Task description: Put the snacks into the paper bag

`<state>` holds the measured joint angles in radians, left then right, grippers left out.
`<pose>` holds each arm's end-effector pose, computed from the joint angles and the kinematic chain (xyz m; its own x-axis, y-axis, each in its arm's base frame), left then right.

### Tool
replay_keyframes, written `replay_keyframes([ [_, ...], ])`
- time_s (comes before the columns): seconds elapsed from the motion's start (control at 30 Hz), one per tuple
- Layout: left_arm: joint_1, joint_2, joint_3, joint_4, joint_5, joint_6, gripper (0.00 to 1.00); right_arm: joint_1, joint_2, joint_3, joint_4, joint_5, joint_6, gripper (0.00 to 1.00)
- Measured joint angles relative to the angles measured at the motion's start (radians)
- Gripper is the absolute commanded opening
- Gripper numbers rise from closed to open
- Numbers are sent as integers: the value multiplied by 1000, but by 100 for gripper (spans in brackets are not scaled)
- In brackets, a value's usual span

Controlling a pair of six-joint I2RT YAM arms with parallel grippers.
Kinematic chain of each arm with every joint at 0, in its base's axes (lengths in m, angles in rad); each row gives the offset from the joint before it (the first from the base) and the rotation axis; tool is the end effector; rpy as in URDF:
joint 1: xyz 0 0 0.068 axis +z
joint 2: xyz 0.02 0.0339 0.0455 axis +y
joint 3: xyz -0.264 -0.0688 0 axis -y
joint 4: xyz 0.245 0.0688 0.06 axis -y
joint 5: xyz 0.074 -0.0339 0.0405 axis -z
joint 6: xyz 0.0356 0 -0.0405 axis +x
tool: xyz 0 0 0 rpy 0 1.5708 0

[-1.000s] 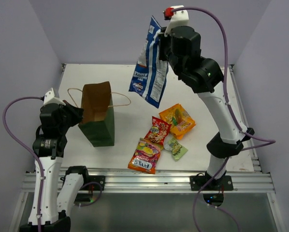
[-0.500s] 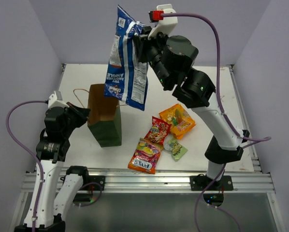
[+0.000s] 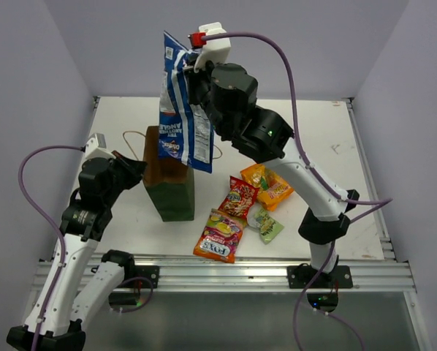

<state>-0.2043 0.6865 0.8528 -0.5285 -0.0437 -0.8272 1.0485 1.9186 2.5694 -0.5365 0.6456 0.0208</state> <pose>0.1471 -0.0289 0.3417 -0.3546 -0.6775 -0.6444 -0.1453 0.7208 -0.6778 0.2033 0.3103 0.5695 0.0487 0.1179 -0.9918 -0.3951 0.9143 0.0893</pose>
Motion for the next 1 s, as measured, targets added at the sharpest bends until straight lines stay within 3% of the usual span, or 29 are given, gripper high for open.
replay_keyframes([
  [0.63,-10,12,0,10,5,0,0,16,238,42,82,78,-71,0],
  [1.0,-27,23,0,26,10,1,0,76,251,38,163,109,-108,0],
])
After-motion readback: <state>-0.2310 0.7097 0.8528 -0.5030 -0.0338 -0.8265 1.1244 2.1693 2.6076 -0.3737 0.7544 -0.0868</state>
